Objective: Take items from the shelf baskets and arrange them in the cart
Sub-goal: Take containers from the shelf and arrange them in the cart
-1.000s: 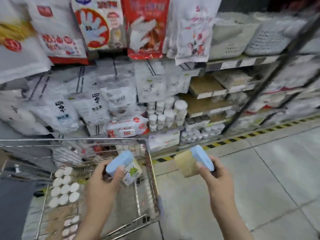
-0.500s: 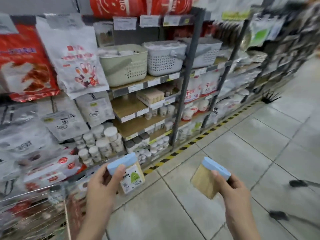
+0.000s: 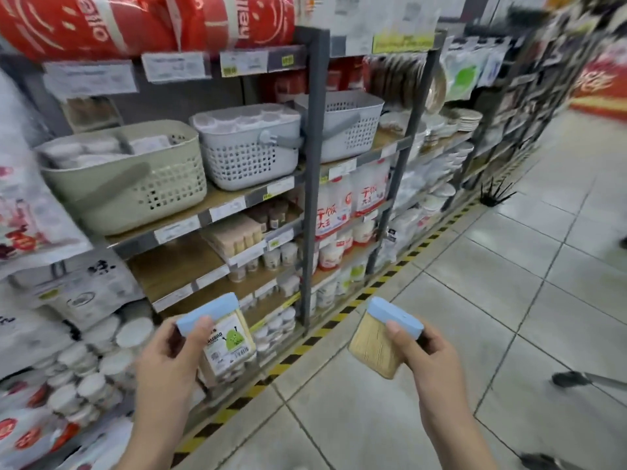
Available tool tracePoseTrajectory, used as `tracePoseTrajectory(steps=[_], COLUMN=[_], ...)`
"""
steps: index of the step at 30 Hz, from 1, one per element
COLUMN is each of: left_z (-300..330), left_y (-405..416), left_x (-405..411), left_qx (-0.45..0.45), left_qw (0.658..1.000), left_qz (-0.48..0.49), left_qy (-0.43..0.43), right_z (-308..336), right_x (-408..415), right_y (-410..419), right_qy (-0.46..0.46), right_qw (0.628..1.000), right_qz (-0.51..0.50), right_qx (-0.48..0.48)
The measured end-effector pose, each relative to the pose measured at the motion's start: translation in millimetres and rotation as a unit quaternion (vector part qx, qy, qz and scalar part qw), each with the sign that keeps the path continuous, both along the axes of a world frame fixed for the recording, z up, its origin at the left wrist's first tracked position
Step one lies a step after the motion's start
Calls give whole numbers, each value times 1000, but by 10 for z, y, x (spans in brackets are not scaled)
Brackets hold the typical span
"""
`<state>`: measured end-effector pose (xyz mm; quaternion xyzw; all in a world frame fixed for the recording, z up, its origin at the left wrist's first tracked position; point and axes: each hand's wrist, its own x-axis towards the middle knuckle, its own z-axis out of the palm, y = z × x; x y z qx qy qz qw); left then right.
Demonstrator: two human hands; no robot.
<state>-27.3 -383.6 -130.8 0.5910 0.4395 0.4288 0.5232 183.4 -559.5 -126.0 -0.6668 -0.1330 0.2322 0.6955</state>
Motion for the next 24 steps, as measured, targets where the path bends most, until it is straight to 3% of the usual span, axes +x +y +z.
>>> tracePoseTrajectory(steps=[14, 24], left_z=[469, 524], left_y=[794, 1034], left_x=[2890, 4059], left_qx=[49, 43], left_qw=[987, 999], left_qz=[-151, 8], left_qy=[12, 23], right_z=[40, 202], right_x=[2489, 4230], right_y=[525, 1376], right_qy=[7, 18], right_qw=[994, 998], right_qz=[-107, 52], right_qx=[-4, 13])
